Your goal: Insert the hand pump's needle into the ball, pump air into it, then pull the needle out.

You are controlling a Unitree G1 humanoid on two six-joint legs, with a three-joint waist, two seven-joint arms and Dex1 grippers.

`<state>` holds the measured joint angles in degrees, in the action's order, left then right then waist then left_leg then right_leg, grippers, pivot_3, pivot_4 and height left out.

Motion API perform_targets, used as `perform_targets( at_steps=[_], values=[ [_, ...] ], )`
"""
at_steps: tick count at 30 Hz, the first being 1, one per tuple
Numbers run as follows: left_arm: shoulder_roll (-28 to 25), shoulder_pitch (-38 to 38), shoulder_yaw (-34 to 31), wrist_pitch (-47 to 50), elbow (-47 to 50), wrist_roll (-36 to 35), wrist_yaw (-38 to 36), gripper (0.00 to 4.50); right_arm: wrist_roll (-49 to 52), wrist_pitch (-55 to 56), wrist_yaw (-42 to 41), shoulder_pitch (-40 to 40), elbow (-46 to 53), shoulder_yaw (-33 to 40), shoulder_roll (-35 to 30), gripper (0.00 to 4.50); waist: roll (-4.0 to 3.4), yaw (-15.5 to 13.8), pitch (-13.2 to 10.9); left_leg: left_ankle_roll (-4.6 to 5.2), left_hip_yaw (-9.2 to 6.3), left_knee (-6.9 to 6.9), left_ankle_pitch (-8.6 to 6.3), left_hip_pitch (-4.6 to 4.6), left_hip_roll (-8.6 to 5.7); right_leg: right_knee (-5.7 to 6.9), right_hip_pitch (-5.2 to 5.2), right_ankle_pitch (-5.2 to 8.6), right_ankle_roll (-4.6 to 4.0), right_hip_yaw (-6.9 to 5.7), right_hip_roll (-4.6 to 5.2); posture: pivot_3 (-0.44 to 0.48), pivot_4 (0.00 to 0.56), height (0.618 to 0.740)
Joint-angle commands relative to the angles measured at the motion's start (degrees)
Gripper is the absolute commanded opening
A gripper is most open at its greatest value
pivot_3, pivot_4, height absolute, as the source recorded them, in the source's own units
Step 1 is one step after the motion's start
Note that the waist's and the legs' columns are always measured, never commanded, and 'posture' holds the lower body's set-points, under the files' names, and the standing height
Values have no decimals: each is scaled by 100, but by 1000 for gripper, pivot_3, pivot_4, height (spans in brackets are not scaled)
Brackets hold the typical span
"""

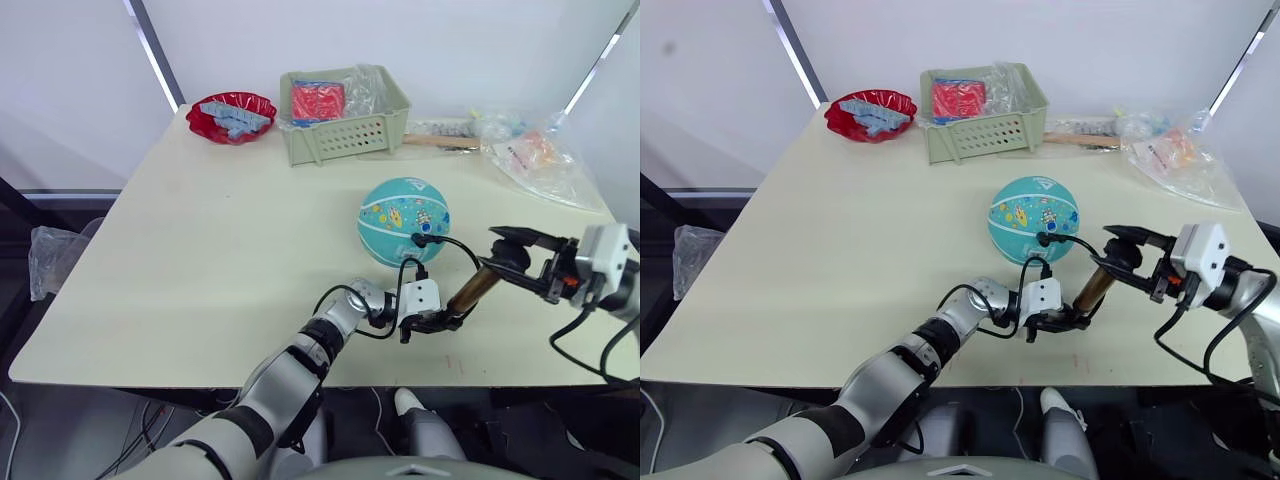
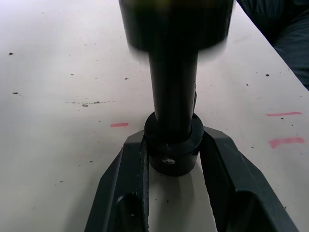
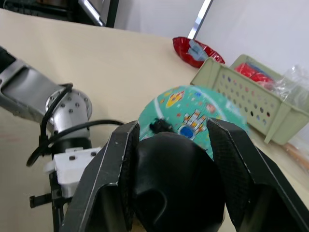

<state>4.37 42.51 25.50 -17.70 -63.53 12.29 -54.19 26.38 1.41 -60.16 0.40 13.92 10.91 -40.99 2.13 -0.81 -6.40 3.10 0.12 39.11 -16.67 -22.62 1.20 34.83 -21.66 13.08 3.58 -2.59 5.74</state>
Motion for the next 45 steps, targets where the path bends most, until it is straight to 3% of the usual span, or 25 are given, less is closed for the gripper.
perform_targets(
  at_steps=[1,8,17,32,40,45],
  values=[
    [-347,-282,328,493,-649,537,-3,1025,-562,31,-223,534,-502,-750,98,1705,5,0,8,0,-1,-1,0,0,0,0,0,0,0,-2,0,0,150,738],
    [-335,-285,333,494,-652,539,-8,1025,-235,-64,-7,380,-159,-479,148,1705,1,-6,11,-1,-12,-9,-1,-1,0,-1,0,4,-7,-4,-1,0,150,738],
    [-316,-308,340,483,-667,555,-18,1025,932,-1018,160,-220,699,736,-567,1705,-97,-39,-56,-1,-13,-9,0,-14,-6,-4,-4,4,-7,-29,3,0,150,738],
    [-344,-298,365,462,-694,552,-26,1025,2431,-2600,327,-1947,724,2239,-2056,1705,-114,-28,-122,1,-18,5,1,-23,-17,-3,-2,3,-4,-40,3,0,150,738],
    [-342,-294,363,471,-682,544,-28,1025,2585,-3010,353,-2134,909,2157,-2030,1705,-152,-32,-160,1,-16,10,2,-50,-28,-2,-19,0,1,-37,10,0,150,738],
    [-344,-276,356,473,-687,541,-7,1025,1959,-2718,211,-1220,1290,1487,-1450,1705,-130,-29,-150,1,-21,10,2,-38,-29,-1,-9,2,1,-41,-10,0,150,738]
  ],
)
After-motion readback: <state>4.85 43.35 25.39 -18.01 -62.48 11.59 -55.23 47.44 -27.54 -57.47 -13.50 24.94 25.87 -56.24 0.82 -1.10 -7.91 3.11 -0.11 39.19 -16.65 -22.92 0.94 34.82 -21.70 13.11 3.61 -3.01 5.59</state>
